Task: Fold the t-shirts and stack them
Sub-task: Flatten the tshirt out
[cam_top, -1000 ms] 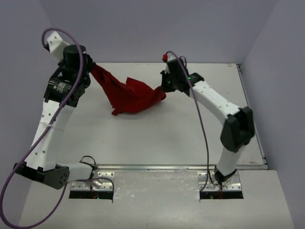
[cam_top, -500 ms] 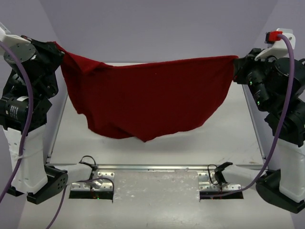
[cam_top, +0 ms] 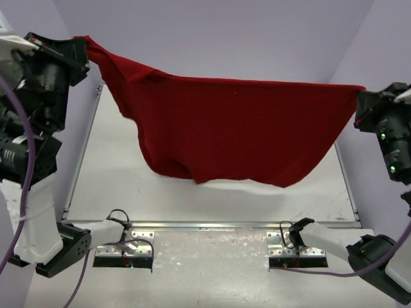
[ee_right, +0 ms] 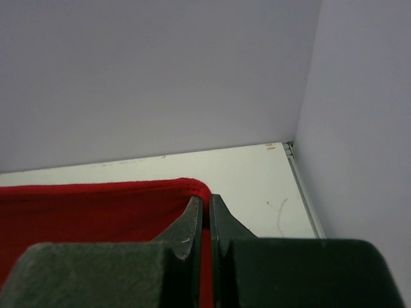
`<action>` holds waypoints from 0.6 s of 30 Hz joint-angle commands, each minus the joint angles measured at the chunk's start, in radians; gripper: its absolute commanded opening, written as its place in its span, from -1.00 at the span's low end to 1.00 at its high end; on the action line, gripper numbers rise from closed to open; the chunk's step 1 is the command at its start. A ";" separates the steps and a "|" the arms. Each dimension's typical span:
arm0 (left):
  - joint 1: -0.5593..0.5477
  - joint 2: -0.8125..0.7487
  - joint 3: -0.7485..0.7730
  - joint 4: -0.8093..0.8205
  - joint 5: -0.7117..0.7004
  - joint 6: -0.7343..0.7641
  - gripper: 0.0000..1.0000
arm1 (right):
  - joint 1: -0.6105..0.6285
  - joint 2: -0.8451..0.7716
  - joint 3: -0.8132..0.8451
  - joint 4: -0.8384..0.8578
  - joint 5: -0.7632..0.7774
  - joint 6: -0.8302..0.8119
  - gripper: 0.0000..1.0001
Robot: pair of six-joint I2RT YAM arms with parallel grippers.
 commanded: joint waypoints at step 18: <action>0.012 -0.144 -0.026 0.275 0.221 0.061 -0.99 | 0.120 0.047 -0.039 0.272 0.231 -0.267 -0.98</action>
